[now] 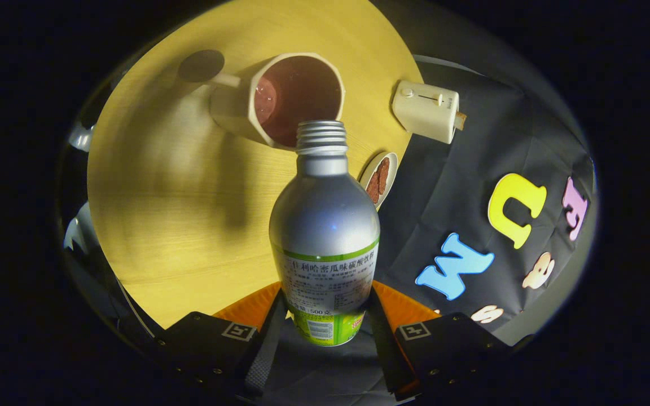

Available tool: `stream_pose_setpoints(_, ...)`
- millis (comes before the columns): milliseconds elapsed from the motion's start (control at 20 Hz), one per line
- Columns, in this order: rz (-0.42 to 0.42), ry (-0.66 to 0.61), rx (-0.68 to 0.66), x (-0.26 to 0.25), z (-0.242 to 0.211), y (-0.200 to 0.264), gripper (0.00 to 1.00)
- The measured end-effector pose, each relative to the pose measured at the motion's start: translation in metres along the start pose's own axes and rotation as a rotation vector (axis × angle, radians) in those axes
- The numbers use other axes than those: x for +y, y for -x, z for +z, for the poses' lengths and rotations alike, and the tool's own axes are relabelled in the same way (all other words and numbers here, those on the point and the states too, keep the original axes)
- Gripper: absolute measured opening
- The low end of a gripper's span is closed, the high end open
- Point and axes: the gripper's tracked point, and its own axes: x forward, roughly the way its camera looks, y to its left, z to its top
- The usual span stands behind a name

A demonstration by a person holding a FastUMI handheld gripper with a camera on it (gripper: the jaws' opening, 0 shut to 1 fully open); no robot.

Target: Take the bottle from table, then pour the juice into the cup, finally place the bottle on the coaster

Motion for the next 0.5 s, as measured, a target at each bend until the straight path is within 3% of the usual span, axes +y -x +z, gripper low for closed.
stream_pose_setpoints(500, 0.113, -0.388, -0.188, 0.029, 0.003, -0.015, 0.77)
